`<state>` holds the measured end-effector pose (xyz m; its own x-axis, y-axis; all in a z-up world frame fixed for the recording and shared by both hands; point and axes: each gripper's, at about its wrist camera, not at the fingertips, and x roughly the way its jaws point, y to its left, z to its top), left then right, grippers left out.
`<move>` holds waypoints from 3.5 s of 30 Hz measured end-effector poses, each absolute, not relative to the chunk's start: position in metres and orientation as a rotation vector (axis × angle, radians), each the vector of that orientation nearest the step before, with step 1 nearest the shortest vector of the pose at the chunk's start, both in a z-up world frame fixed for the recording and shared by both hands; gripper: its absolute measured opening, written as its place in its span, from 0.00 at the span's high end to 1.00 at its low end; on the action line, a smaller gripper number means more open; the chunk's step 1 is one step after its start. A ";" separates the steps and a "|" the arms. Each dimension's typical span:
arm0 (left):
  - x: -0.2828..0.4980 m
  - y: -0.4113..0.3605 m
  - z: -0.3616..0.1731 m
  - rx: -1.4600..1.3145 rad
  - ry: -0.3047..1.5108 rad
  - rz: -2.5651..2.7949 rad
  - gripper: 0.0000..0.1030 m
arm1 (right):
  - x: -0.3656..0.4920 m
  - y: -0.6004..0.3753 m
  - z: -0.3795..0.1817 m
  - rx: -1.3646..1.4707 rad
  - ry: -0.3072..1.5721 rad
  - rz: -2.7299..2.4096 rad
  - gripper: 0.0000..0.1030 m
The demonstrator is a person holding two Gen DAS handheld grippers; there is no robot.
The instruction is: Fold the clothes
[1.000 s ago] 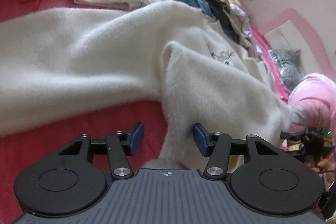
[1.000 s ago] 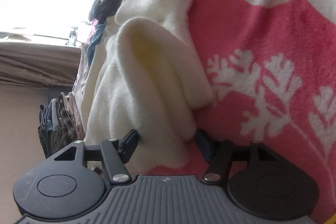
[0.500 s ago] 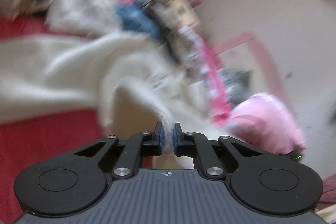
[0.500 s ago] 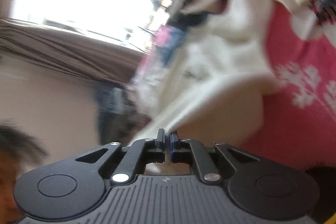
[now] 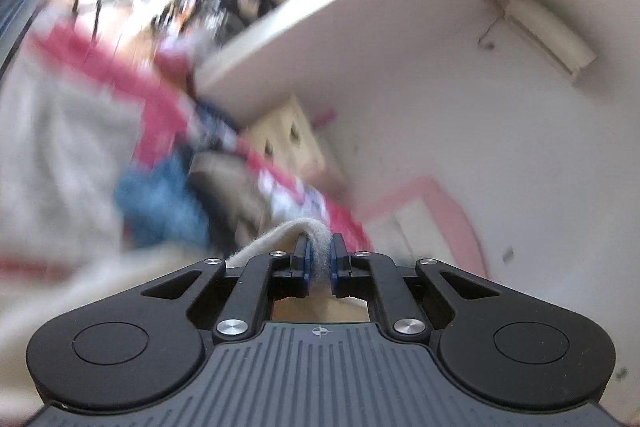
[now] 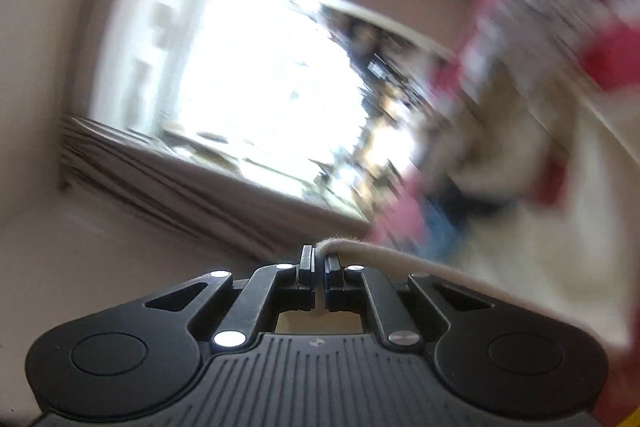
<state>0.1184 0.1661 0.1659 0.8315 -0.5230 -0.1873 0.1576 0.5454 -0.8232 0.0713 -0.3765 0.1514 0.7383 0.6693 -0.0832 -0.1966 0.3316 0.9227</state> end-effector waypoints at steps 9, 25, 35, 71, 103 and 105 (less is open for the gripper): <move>0.085 0.182 0.288 -0.799 0.080 -0.541 0.93 | 0.094 -0.352 0.299 0.824 0.145 0.794 0.95; -0.092 0.168 0.069 -0.627 0.702 -0.373 0.93 | -0.030 -0.367 0.022 0.874 0.967 0.490 0.95; -0.100 0.174 -0.024 -0.531 0.952 -0.258 0.93 | -0.029 -0.312 -0.031 0.731 1.302 0.441 0.94; -0.083 0.182 -0.071 -0.393 1.066 -0.283 0.68 | -0.037 -0.330 -0.092 0.670 1.557 0.309 0.52; -0.094 0.176 -0.101 -0.566 1.157 -0.352 0.89 | -0.074 -0.295 -0.106 0.764 1.667 0.310 0.57; -0.094 0.172 -0.100 -0.552 1.153 -0.362 0.91 | -0.081 -0.294 -0.108 0.802 1.643 0.302 0.57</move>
